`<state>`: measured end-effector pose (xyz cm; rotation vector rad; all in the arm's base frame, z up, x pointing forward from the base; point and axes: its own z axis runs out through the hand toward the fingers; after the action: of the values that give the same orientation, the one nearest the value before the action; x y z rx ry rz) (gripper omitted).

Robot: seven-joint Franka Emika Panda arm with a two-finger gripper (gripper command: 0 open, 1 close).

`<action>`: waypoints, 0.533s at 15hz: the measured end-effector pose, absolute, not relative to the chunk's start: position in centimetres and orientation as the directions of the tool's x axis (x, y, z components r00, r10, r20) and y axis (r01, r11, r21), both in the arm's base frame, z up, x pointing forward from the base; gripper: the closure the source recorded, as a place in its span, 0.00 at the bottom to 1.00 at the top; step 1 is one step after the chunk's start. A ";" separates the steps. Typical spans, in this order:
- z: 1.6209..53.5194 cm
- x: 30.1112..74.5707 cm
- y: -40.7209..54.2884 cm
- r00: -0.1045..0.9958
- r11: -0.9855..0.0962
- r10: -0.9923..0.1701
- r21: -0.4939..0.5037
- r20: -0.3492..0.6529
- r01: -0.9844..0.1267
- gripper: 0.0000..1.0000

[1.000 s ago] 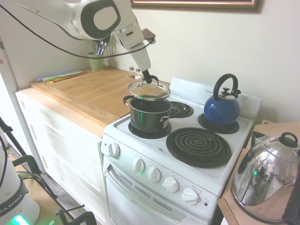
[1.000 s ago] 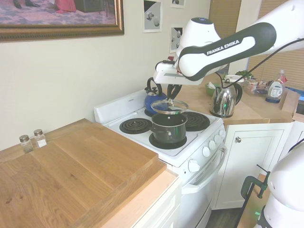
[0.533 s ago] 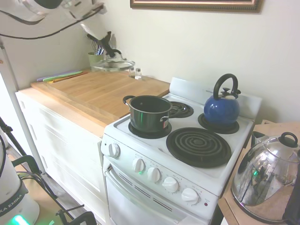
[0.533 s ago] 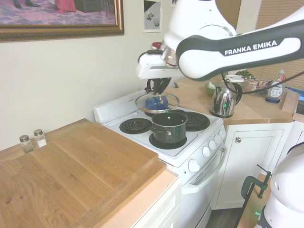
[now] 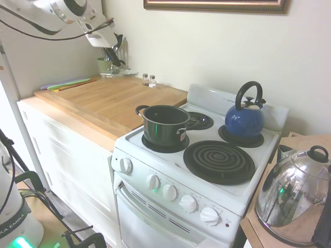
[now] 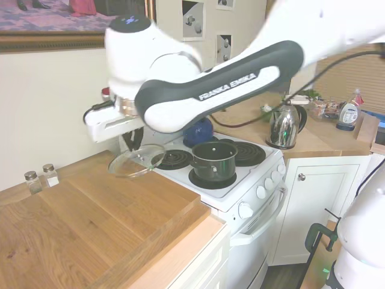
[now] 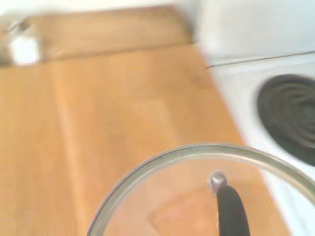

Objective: Uncover the lid of the pot

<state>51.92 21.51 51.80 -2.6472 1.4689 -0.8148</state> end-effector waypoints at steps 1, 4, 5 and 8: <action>50.7 53.2 22.3 0.444 -0.571 -0.784 -0.225 0.433 -0.789 1.00; 46.7 57.3 23.5 0.483 -0.577 -0.778 -0.151 0.401 -0.803 1.00; 45.8 58.6 23.8 0.491 -0.577 -0.779 -0.140 0.390 -0.804 1.00; 44.7 60.4 24.1 0.519 -0.589 -0.775 -0.114 0.362 -0.800 1.00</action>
<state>60.35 24.10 44.68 -2.7956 1.4520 -0.6108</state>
